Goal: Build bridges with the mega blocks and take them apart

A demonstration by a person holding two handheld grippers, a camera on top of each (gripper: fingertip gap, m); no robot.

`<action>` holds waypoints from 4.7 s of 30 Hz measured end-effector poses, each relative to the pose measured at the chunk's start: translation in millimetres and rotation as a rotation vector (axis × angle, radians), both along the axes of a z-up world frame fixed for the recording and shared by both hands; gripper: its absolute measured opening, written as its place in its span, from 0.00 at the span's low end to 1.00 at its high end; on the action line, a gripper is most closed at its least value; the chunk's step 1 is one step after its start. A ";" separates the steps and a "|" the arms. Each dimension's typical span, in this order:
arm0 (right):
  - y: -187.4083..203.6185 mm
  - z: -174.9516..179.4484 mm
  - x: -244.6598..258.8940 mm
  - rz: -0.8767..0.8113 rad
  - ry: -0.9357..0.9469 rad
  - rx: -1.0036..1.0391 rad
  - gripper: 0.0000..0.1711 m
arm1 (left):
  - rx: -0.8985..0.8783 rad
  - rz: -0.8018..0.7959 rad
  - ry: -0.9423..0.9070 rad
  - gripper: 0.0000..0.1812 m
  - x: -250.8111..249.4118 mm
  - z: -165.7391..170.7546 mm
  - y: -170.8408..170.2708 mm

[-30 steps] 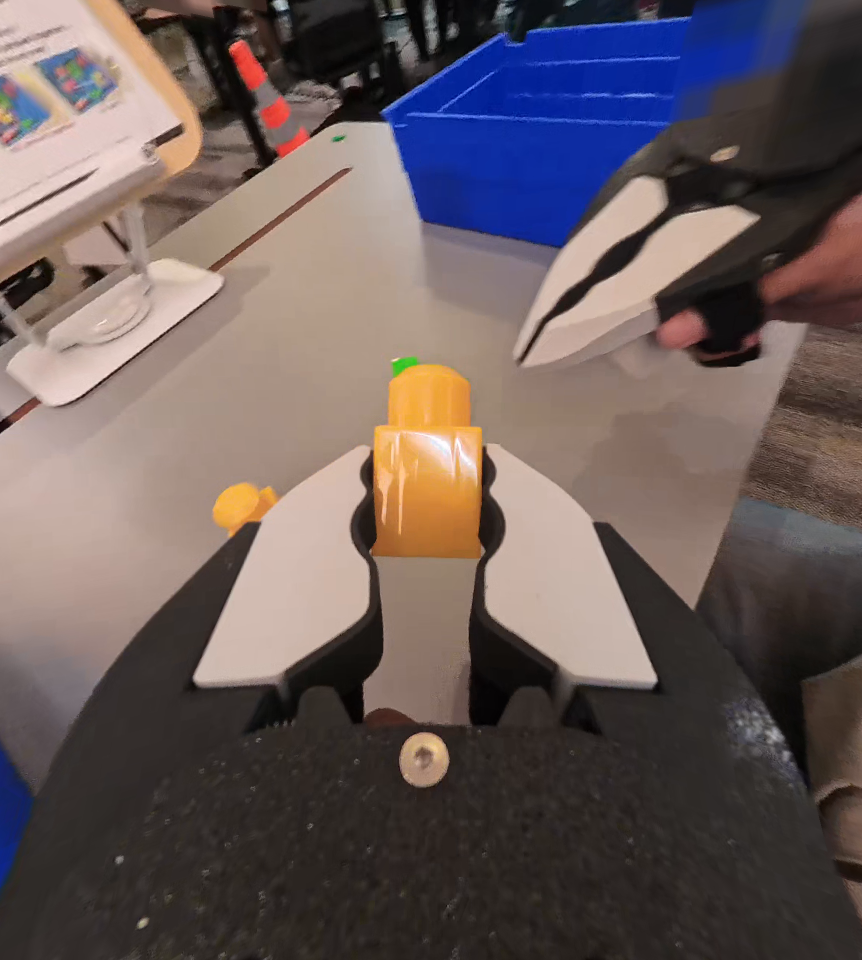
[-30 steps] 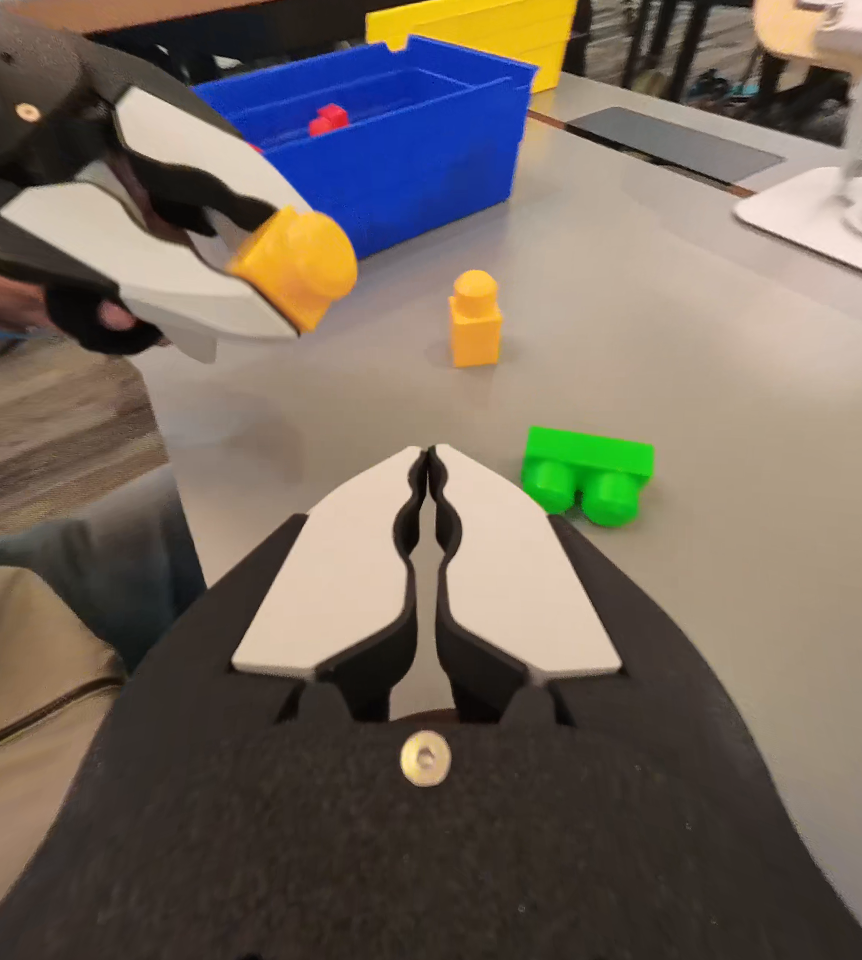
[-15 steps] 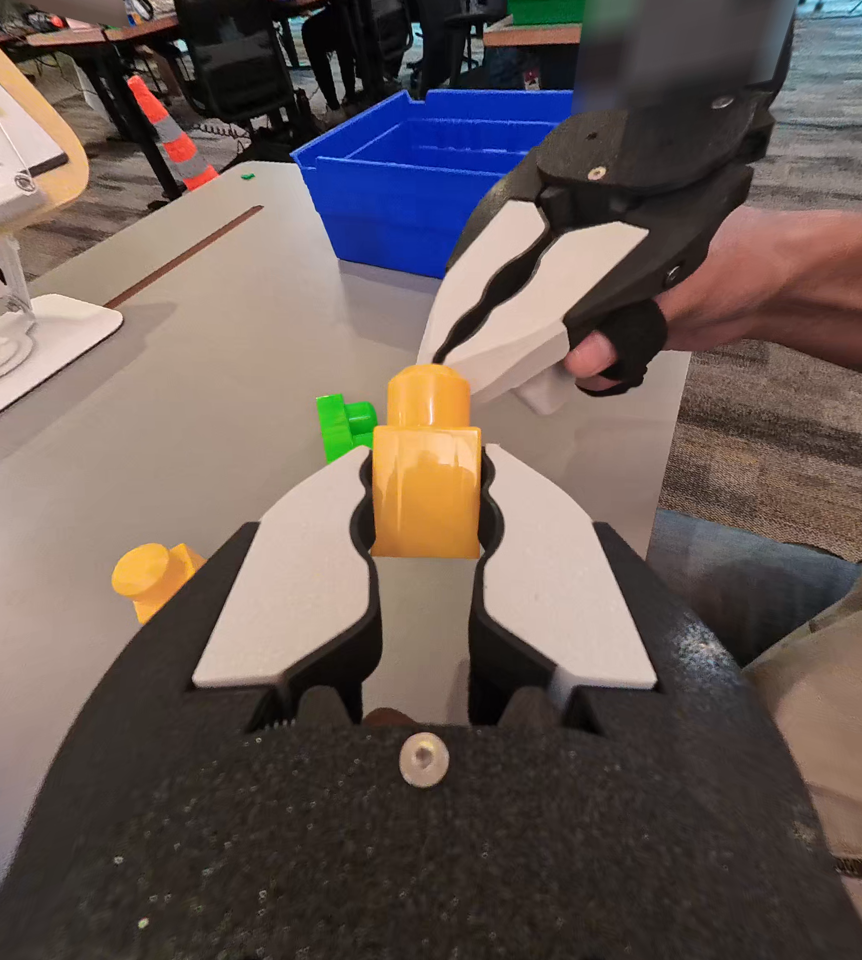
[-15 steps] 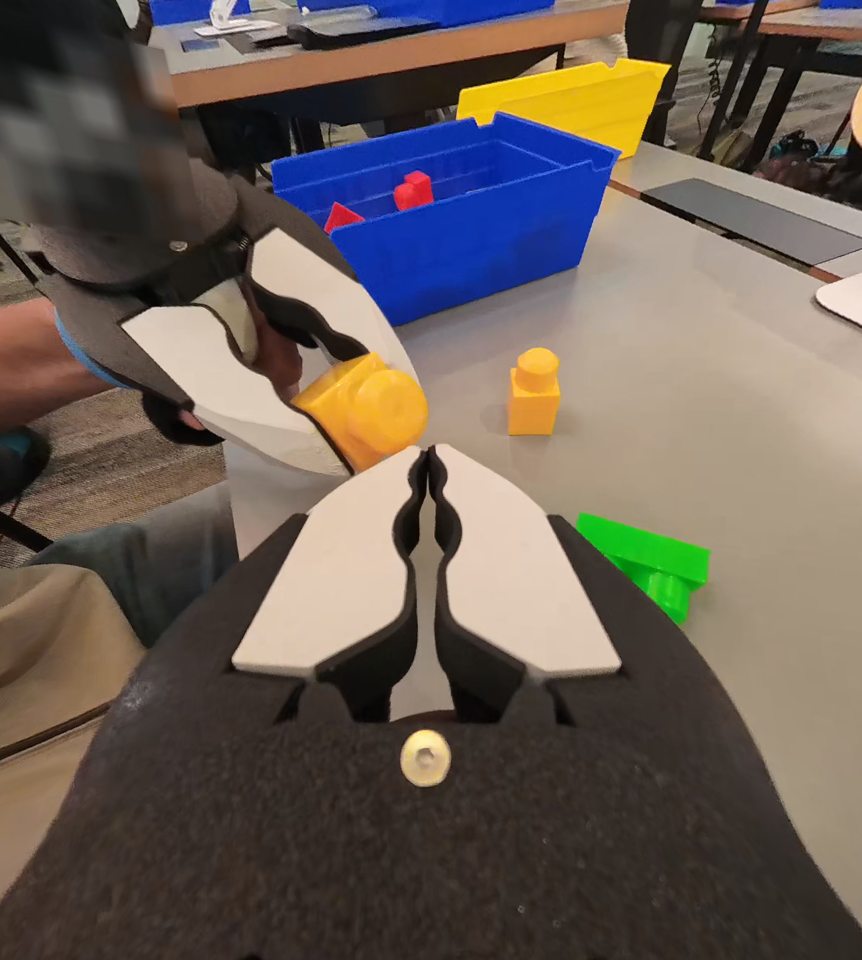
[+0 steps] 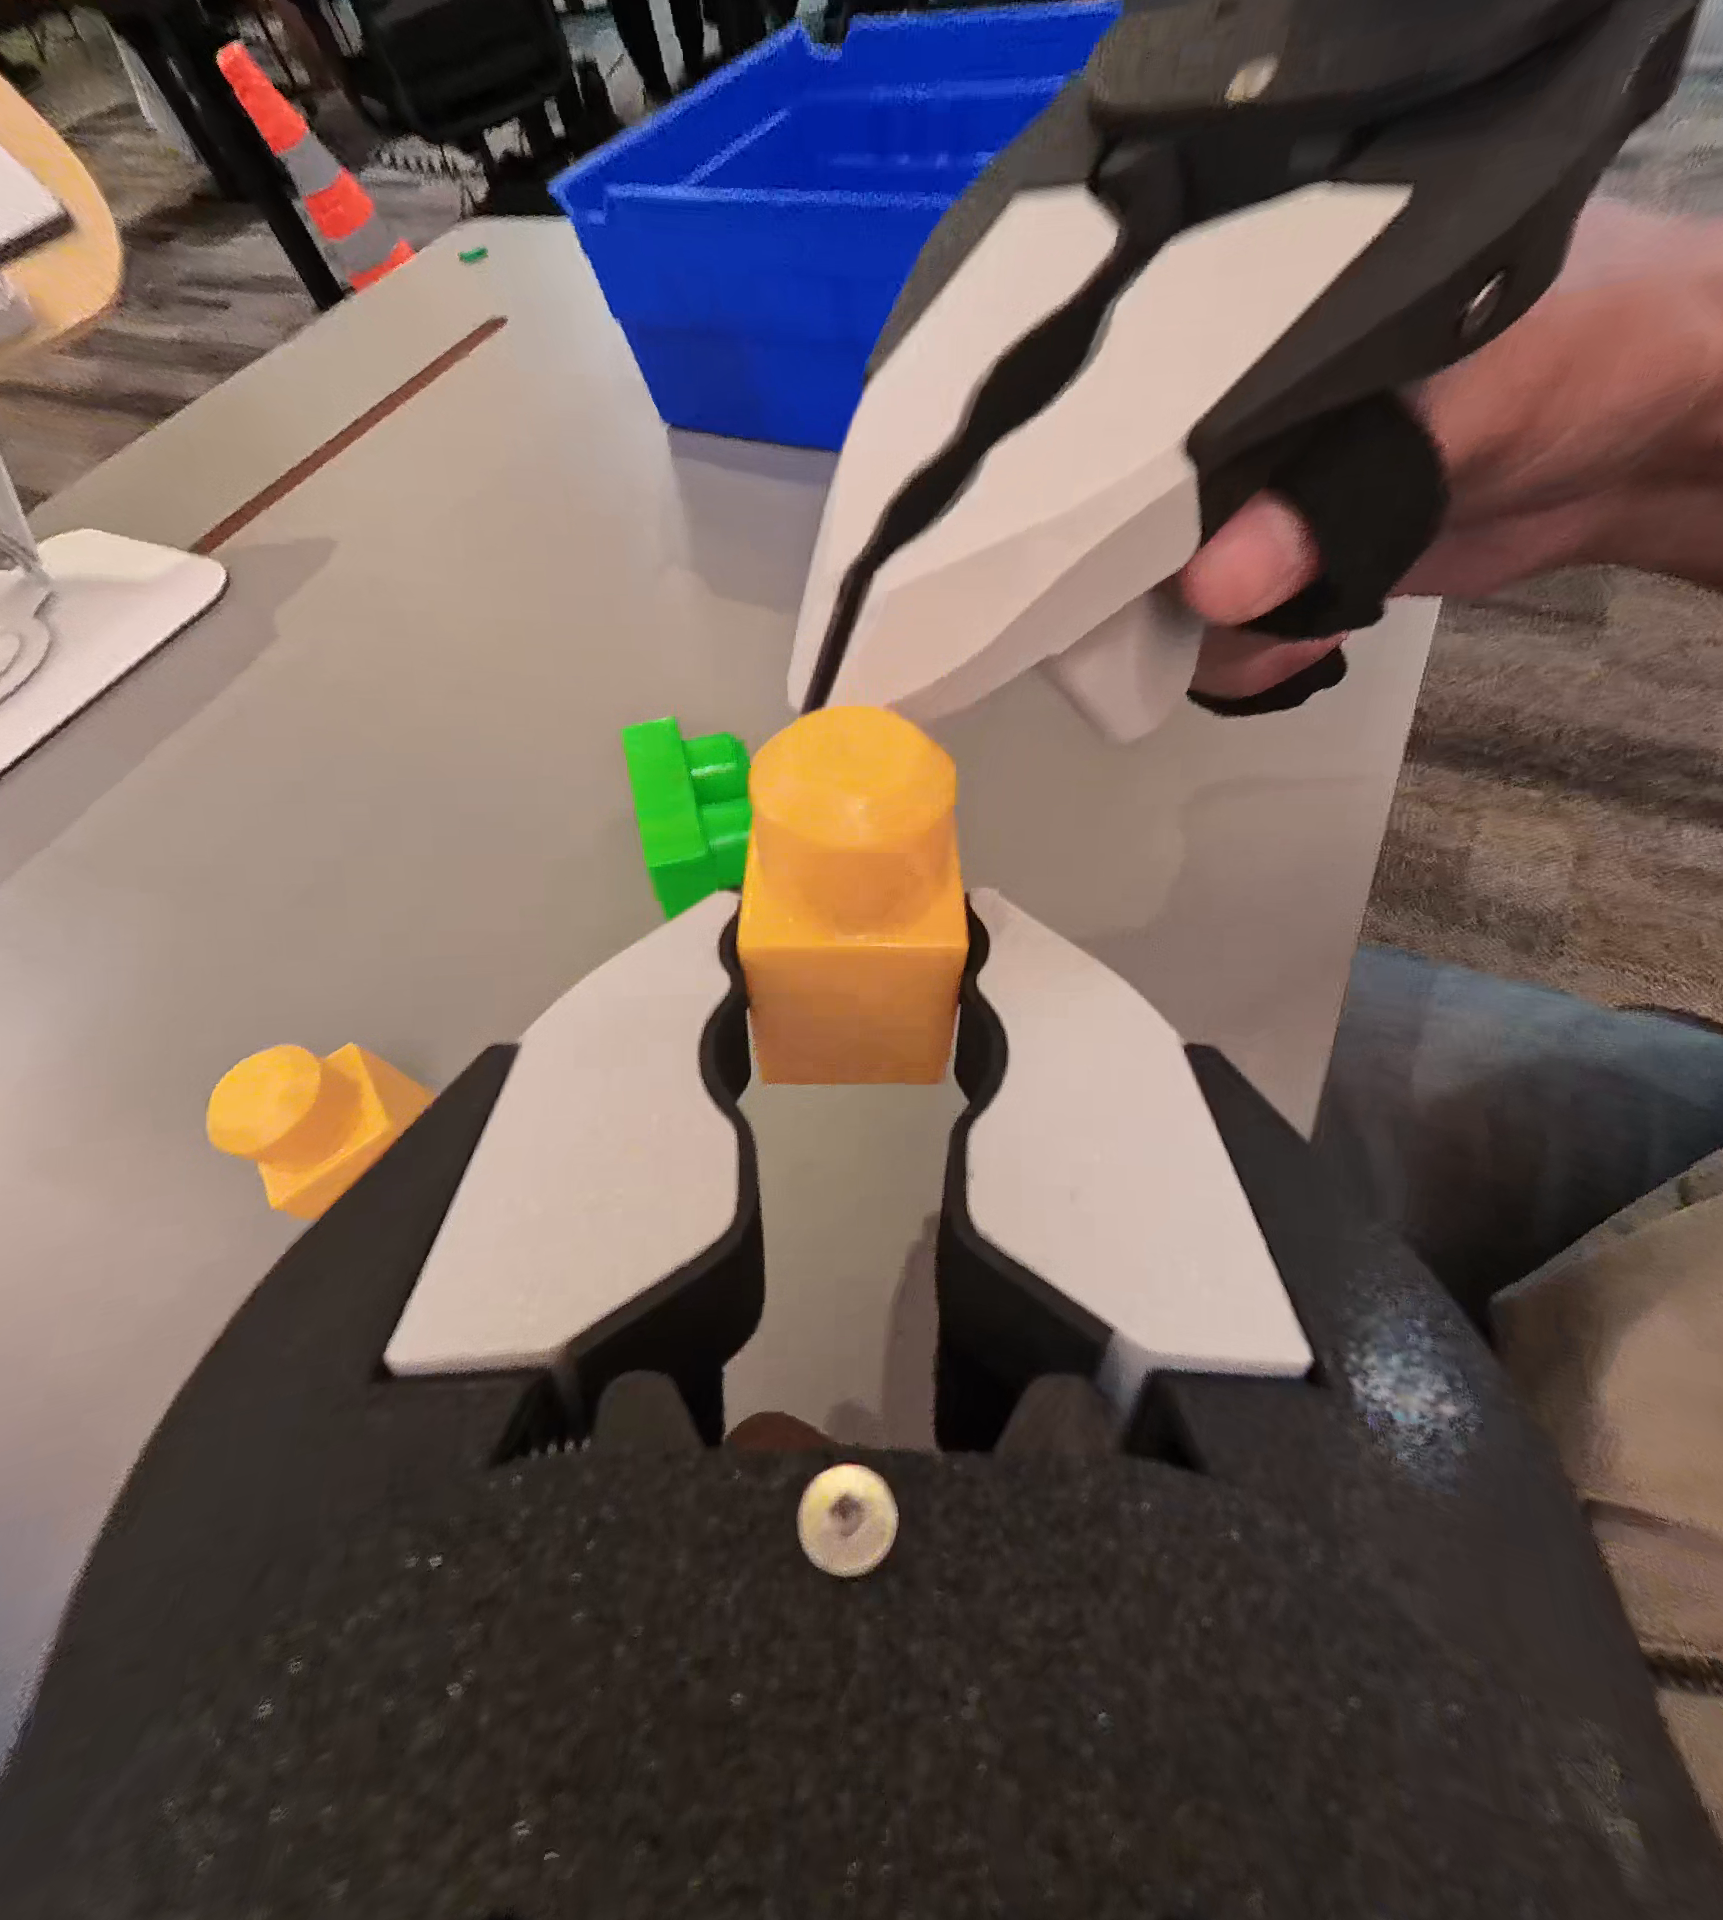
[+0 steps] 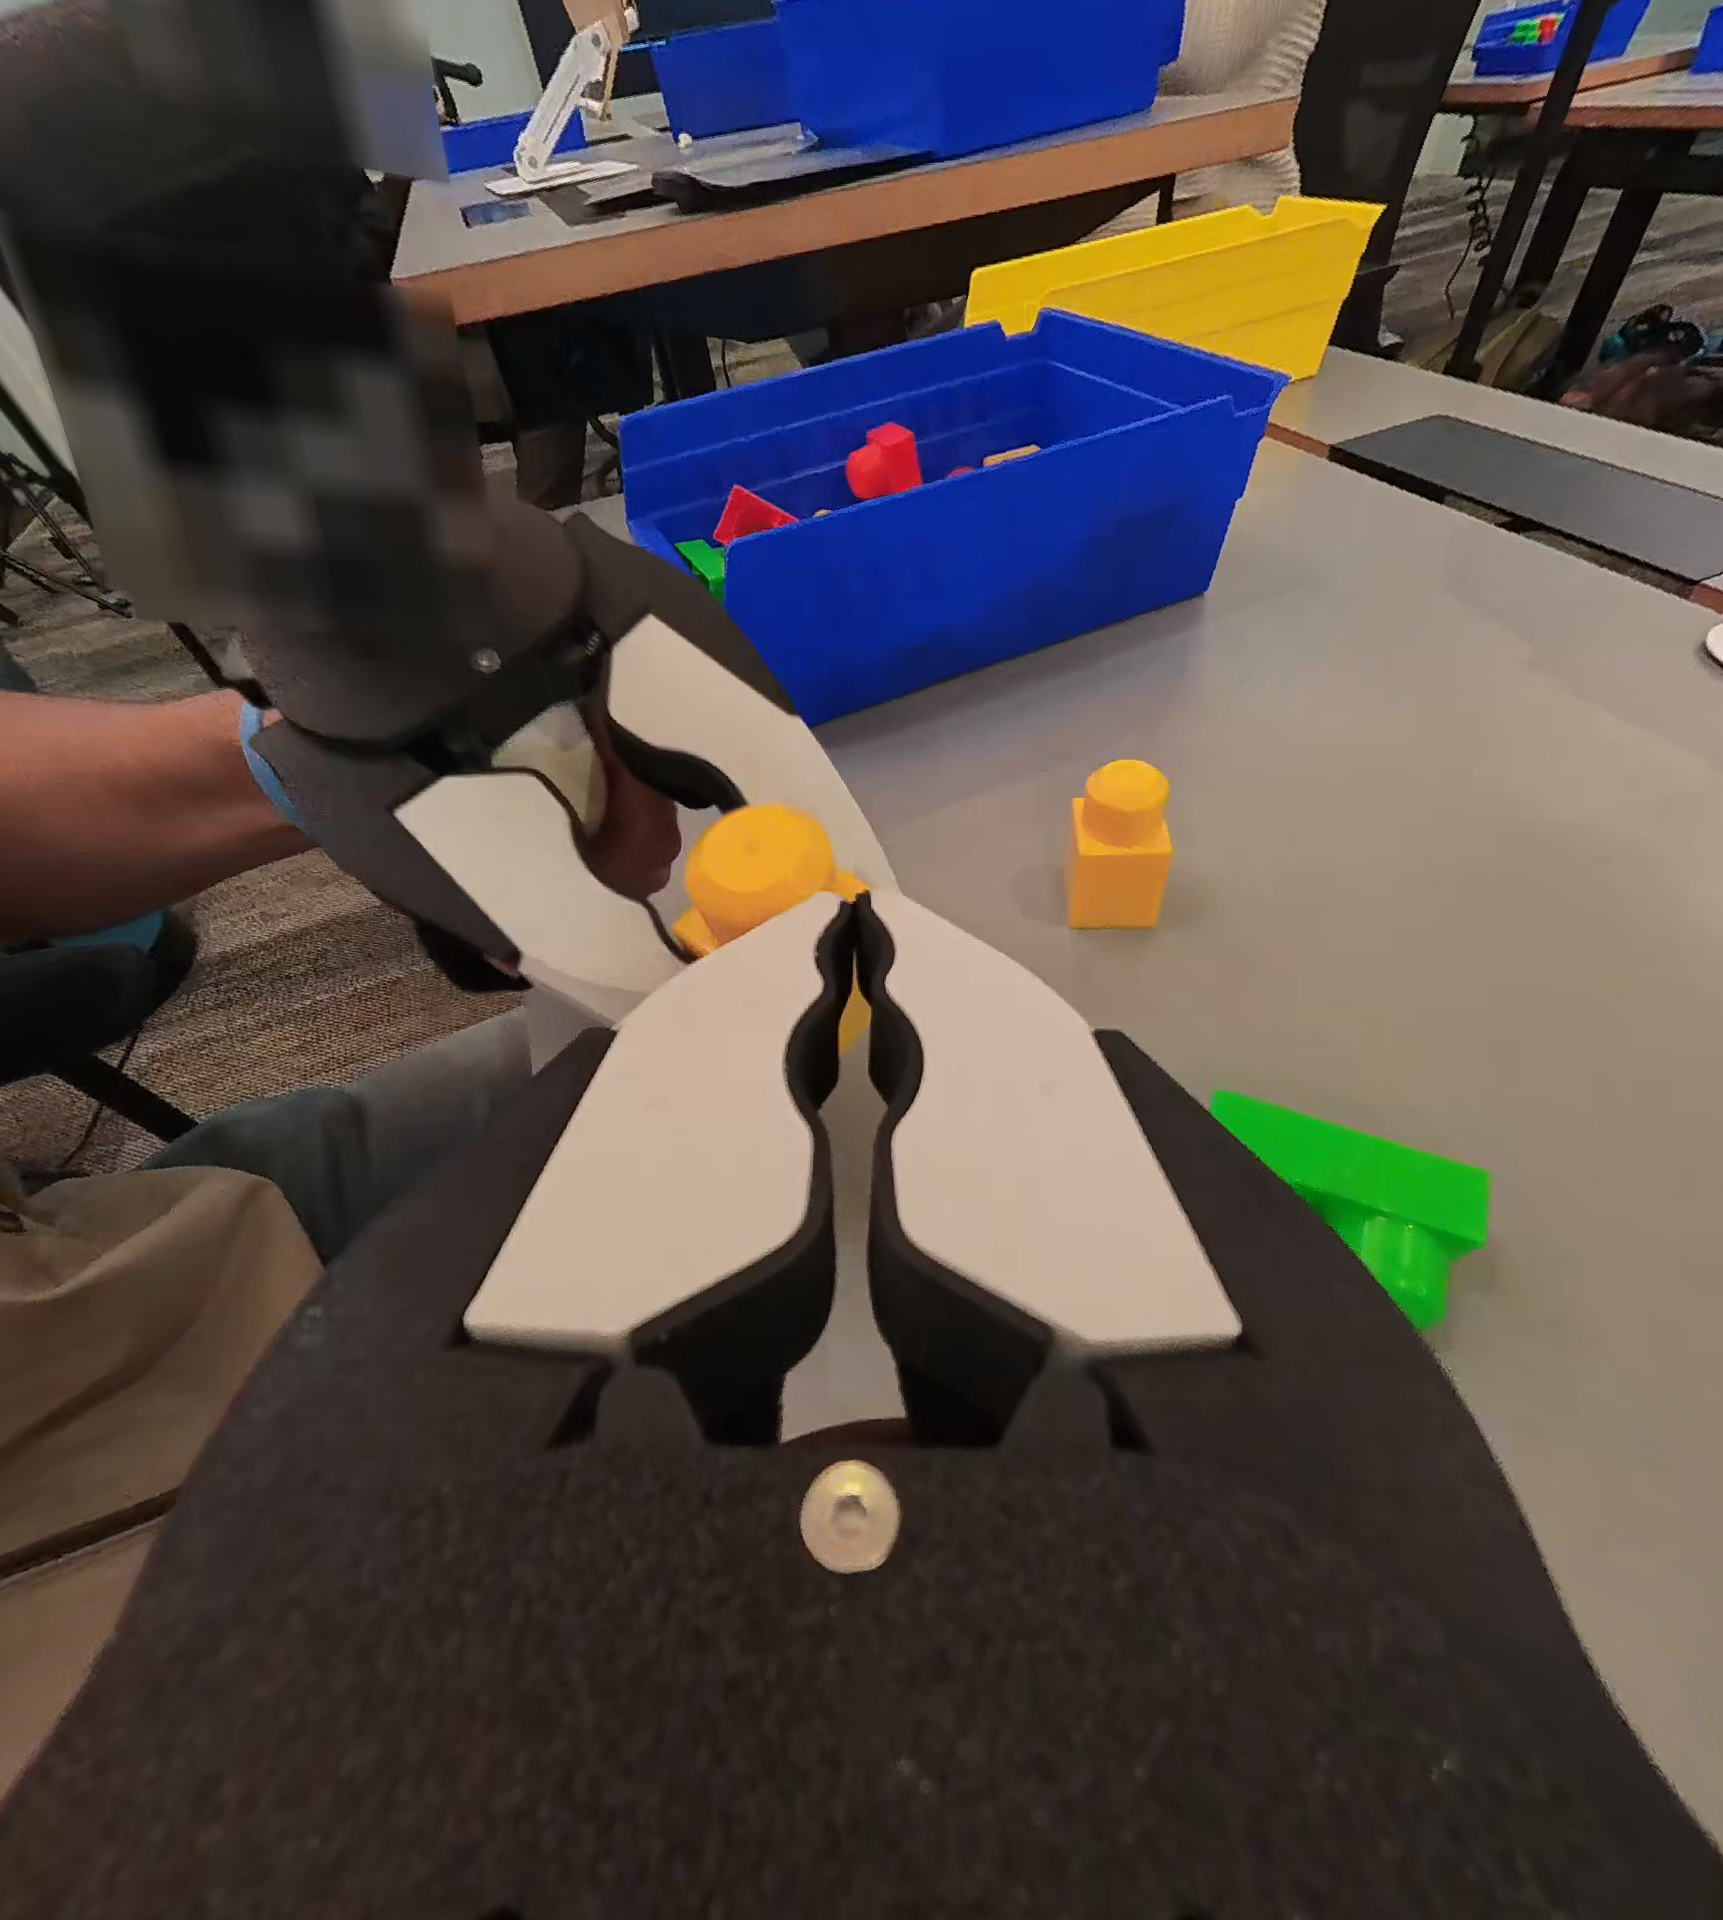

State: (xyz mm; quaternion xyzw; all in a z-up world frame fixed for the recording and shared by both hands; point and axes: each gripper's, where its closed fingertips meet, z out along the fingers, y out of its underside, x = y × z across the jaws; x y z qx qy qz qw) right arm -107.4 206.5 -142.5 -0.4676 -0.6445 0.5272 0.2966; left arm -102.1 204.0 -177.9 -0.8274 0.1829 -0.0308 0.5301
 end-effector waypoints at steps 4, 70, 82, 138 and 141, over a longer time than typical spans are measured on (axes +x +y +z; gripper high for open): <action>-0.4 0.8 -1.9 -0.001 -0.004 0.021 0.00 | -0.019 0.013 0.017 0.20 -2.4 -6.0 0.4; 77.2 15.0 71.8 -0.300 -0.007 0.206 0.00 | -0.367 0.618 -0.102 0.26 -136.3 -91.7 13.7; 77.9 15.4 72.6 -0.297 -0.006 0.207 0.00 | -0.248 0.674 -0.064 0.36 -131.0 -74.3 -3.7; 75.5 25.4 79.6 -0.288 0.019 0.211 0.00 | -0.331 0.708 -0.111 0.22 -144.8 -88.7 32.4; 74.9 25.6 79.8 -0.286 0.018 0.215 0.00 | -0.347 0.700 -0.076 0.23 -143.5 -91.2 32.6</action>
